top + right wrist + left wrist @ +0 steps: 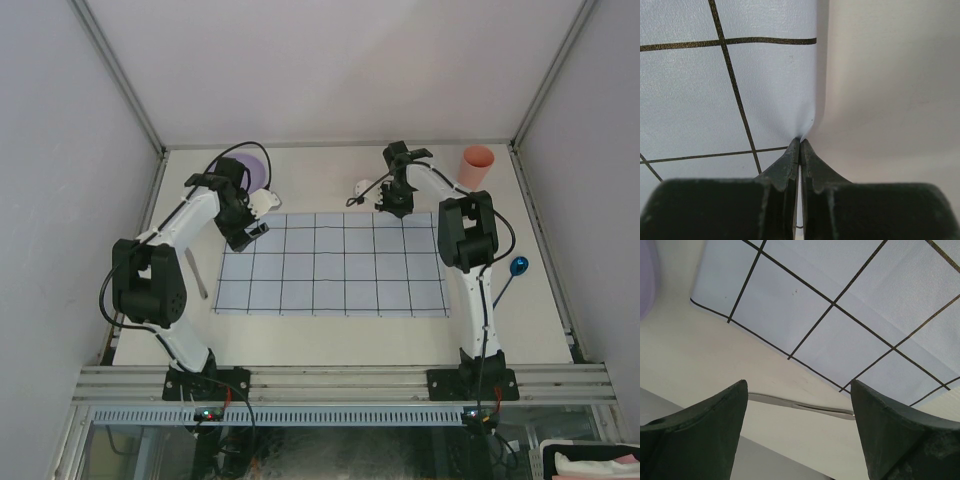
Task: Set the dinner table for one person
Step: Flatten out the napkin at the center of the board.
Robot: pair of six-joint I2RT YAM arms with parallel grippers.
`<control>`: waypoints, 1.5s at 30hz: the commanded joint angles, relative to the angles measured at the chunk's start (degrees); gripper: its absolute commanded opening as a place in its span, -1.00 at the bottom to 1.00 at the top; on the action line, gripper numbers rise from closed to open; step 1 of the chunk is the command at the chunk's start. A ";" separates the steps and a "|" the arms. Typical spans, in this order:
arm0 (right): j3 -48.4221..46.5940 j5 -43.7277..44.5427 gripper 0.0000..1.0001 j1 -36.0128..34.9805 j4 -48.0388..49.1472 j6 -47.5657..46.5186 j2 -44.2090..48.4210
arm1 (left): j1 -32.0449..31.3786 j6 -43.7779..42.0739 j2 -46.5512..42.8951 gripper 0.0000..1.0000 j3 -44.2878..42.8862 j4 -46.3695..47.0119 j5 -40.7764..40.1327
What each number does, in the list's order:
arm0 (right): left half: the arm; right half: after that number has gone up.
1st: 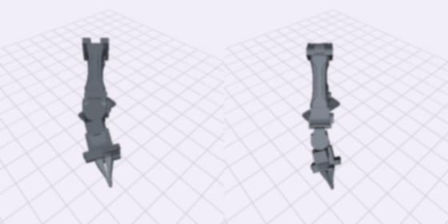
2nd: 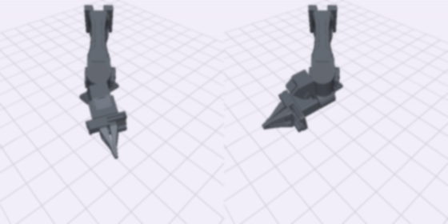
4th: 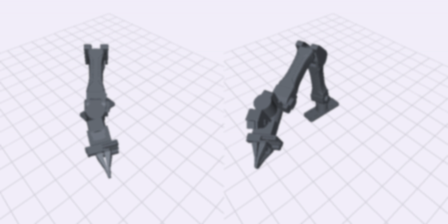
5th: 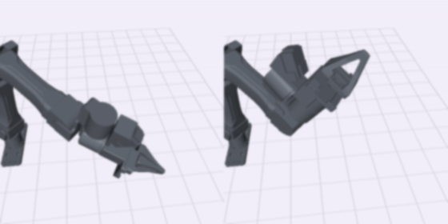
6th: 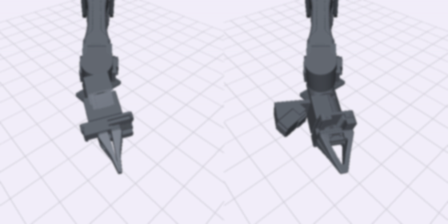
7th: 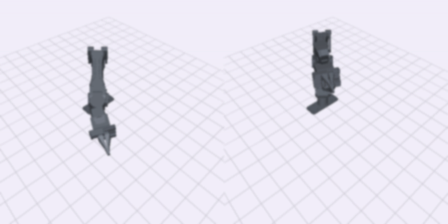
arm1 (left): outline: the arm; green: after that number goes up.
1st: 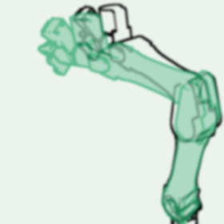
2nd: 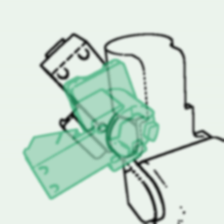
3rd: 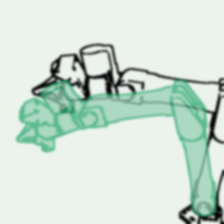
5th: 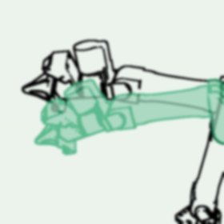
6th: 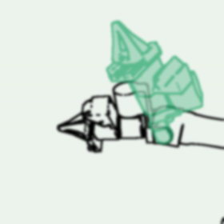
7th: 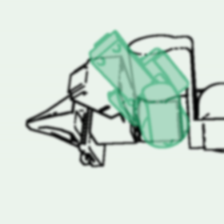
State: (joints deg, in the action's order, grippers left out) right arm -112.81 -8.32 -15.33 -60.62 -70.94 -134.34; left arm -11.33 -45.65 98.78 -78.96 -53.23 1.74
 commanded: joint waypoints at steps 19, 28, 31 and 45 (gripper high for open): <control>-6.19 1.17 -1.00 0.32 -5.83 0.89 -4.65 | 0.42 0.57 -0.58 0.75 0.01 1.12 0.86; -7.16 0.86 -1.00 -0.11 -5.34 1.00 -5.34 | 0.40 0.64 -0.04 0.74 -0.49 1.15 0.72; -7.57 1.03 -1.00 -0.25 -5.64 1.13 -5.78 | 0.40 0.66 0.09 0.75 -0.84 0.90 0.84; -6.68 0.32 0.36 2.07 5.19 8.49 1.02 | 0.45 0.65 -1.03 0.75 -0.65 2.88 -2.00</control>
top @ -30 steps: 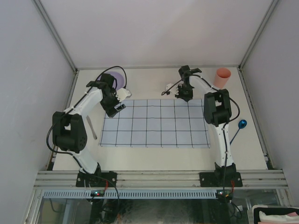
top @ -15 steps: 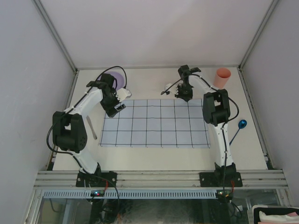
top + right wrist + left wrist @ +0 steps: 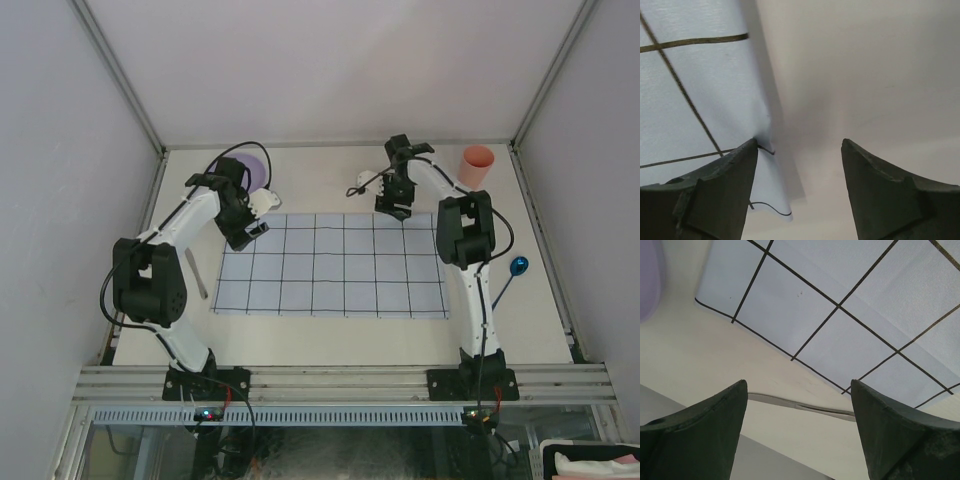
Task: Set the dinner table for one person
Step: Flatten out the napkin at the center of the board.
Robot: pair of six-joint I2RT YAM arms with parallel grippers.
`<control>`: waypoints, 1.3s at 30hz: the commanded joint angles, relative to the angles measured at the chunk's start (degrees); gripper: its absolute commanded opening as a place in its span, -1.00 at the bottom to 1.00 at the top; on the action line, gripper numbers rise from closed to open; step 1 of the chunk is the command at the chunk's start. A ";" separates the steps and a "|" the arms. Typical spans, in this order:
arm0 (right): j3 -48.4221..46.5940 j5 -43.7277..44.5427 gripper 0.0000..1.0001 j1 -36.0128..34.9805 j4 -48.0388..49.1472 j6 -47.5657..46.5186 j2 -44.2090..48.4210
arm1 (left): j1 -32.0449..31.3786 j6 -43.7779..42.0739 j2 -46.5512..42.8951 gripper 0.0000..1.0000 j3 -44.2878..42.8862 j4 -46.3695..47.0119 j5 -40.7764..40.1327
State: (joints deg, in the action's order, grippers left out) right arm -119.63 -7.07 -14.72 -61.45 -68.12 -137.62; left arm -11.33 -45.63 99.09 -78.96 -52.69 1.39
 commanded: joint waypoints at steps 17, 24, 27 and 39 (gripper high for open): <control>11.89 -15.20 0.41 7.87 17.02 26.08 34.99 | 3.46 3.50 -8.51 0.80 1.91 7.41 -7.26; 39.61 -25.79 0.99 18.89 42.75 54.07 58.12 | 11.97 10.02 -18.49 0.99 3.81 14.90 -7.76; 43.38 -28.48 0.99 22.17 41.67 61.45 57.64 | 13.45 10.91 -18.51 0.99 3.99 12.12 -4.23; 47.43 -30.79 0.99 19.93 33.59 62.95 52.70 | 13.74 19.51 -23.73 0.99 13.49 10.21 -1.58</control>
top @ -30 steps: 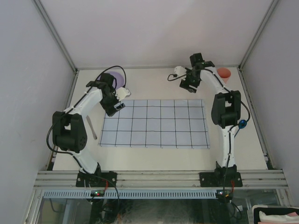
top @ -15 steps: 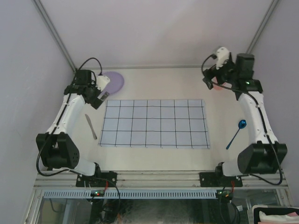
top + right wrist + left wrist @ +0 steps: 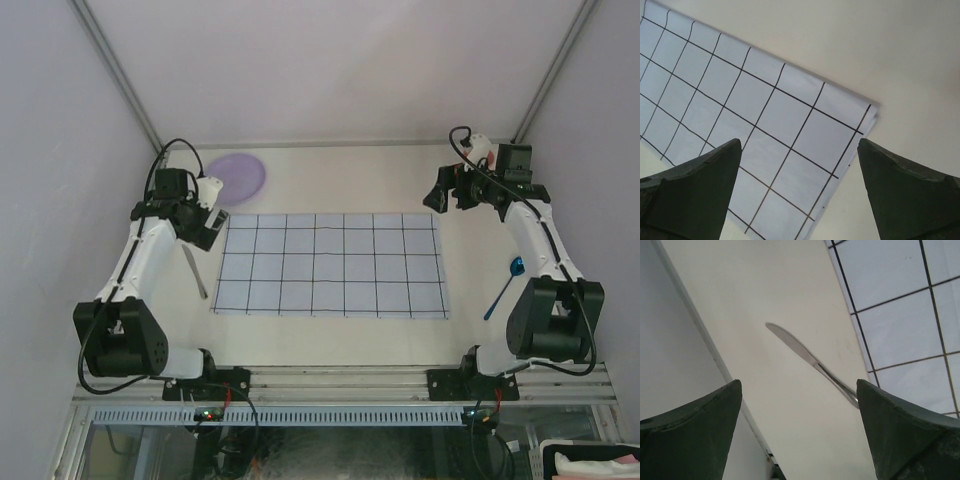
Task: Set the dinner table for one person
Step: Flatten out the napkin at the center of the board.
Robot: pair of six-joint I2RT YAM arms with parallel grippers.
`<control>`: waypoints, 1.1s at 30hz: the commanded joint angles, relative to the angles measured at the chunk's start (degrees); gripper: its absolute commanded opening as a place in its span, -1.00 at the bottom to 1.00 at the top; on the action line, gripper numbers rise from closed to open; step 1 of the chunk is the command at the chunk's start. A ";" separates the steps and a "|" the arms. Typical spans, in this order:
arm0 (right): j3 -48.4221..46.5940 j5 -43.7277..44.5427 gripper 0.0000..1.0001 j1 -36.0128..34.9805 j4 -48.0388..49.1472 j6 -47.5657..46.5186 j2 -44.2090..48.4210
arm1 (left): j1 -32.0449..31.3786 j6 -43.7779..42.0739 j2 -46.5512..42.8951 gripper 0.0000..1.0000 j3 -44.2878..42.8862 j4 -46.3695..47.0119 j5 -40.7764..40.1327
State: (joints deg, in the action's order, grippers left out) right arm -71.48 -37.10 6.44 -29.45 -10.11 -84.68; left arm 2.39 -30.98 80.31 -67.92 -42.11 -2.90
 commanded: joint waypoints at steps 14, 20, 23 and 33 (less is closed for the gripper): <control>0.19 7.77 0.99 -14.95 -14.10 -20.80 -7.31 | 0.31 4.02 -19.04 0.99 9.80 -3.86 -0.13; 4.55 7.49 0.99 -21.81 -21.02 -32.10 -1.90 | 0.35 2.46 -23.04 1.00 12.42 -3.72 -2.58; 7.53 14.72 0.99 -25.76 -18.87 -35.63 -0.48 | 0.42 2.59 -22.72 0.99 13.12 -3.55 -1.84; -13.15 17.03 0.99 -17.67 -17.44 -33.94 -17.26 | 0.38 3.83 -21.01 0.99 12.00 -4.65 1.31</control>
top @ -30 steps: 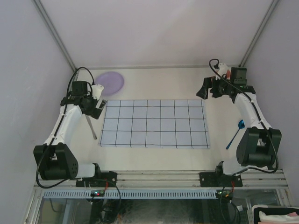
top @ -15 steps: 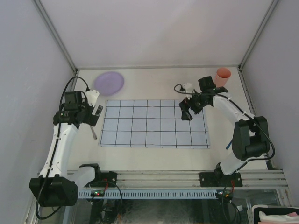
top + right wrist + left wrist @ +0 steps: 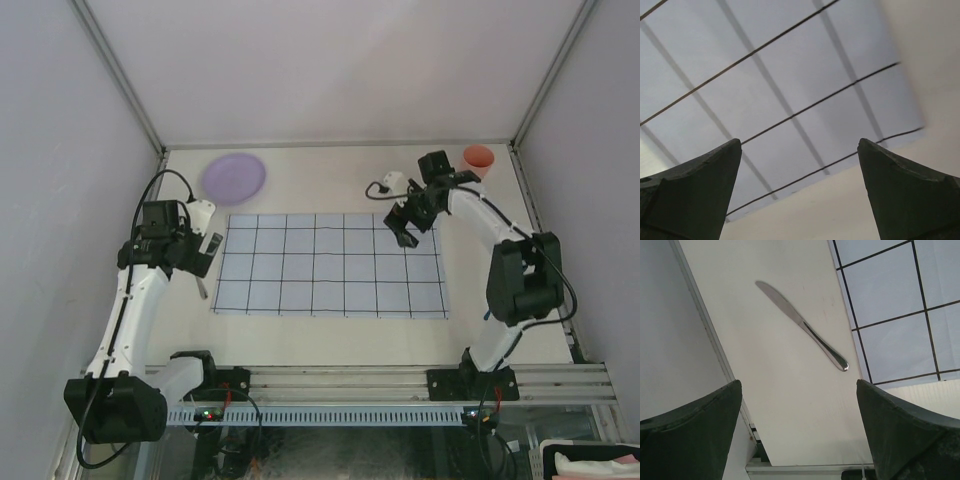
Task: Set the dinner table for one person
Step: Flatten out the napkin at the center of the board.
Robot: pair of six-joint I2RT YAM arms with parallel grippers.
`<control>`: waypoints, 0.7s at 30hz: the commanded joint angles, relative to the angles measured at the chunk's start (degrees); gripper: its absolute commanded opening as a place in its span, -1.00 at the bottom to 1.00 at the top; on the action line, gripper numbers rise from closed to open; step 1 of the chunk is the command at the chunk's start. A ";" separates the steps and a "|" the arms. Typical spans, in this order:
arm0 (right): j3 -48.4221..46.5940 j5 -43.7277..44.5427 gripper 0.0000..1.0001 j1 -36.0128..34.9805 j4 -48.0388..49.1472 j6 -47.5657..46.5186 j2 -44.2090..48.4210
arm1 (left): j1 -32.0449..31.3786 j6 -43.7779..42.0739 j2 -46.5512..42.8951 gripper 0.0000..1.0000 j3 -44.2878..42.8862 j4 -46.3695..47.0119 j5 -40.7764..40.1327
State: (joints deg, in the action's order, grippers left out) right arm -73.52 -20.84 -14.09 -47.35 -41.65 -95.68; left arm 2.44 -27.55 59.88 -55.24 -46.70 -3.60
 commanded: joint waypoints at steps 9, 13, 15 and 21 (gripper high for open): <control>-50.42 3.33 0.97 4.67 -22.46 -15.38 -33.67 | 0.32 -0.32 -3.72 0.99 0.70 -1.49 -0.22; -56.76 3.86 0.95 4.68 -26.44 -18.35 -38.85 | 0.25 -0.69 -6.21 0.99 2.35 -1.59 -1.21; -56.86 3.55 0.94 4.67 -27.41 -19.36 -39.42 | 0.36 -0.90 -6.78 0.99 2.96 -1.66 -1.68; -51.60 4.13 0.94 4.77 -28.94 -22.84 -39.13 | 0.32 -0.95 -6.71 0.99 2.84 -1.86 -1.61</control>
State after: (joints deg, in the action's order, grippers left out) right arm -126.96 -16.97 -9.37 -73.23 -60.55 -136.09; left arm 2.44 -27.70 53.56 -52.53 -49.01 -4.60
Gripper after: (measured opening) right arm 0.971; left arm 0.996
